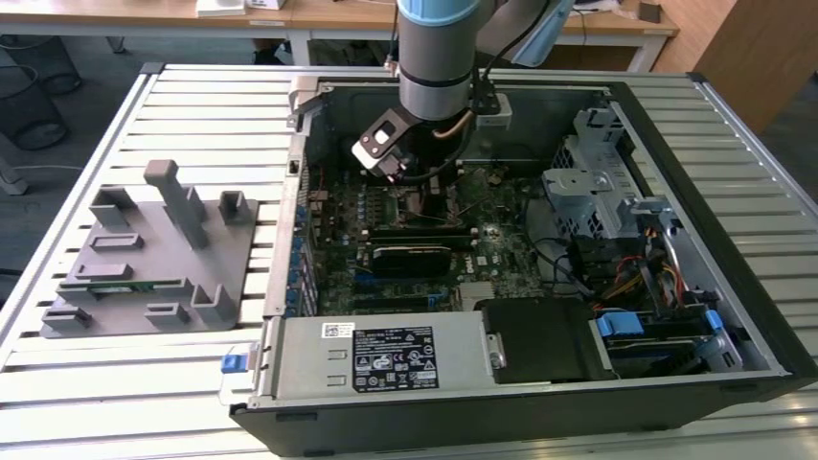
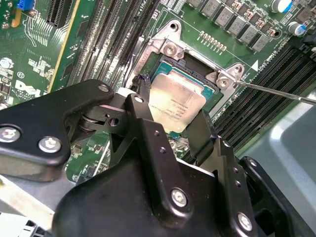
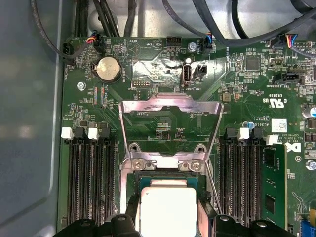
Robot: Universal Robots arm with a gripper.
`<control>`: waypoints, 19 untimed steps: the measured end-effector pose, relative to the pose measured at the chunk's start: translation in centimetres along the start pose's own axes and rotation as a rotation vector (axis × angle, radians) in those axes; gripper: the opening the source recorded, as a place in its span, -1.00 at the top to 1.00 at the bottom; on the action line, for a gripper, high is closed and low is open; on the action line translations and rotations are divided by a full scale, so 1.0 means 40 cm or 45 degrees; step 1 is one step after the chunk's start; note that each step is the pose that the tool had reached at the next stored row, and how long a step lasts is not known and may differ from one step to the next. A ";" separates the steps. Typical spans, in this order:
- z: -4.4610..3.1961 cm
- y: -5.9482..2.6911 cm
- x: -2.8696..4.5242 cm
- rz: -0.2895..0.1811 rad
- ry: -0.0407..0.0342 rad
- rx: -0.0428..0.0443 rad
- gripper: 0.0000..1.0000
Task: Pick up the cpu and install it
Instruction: 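Place the cpu into insertion slot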
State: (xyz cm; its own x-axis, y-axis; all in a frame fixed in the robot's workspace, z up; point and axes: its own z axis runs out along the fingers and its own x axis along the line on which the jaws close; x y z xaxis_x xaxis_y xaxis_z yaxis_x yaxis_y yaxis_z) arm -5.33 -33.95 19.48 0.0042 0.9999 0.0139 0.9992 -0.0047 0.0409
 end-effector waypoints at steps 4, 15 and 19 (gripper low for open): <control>0.005 0.000 0.003 0.004 -0.0002 0.000 -0.08; 0.010 0.000 0.004 0.005 0.0009 -0.001 -0.11; 0.009 0.000 0.004 0.004 -0.0001 0.000 -0.23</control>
State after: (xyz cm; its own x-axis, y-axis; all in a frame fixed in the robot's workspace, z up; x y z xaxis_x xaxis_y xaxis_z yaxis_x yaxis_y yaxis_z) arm -5.33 -33.80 19.13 0.0076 0.9999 0.0139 0.9991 -0.0082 0.0408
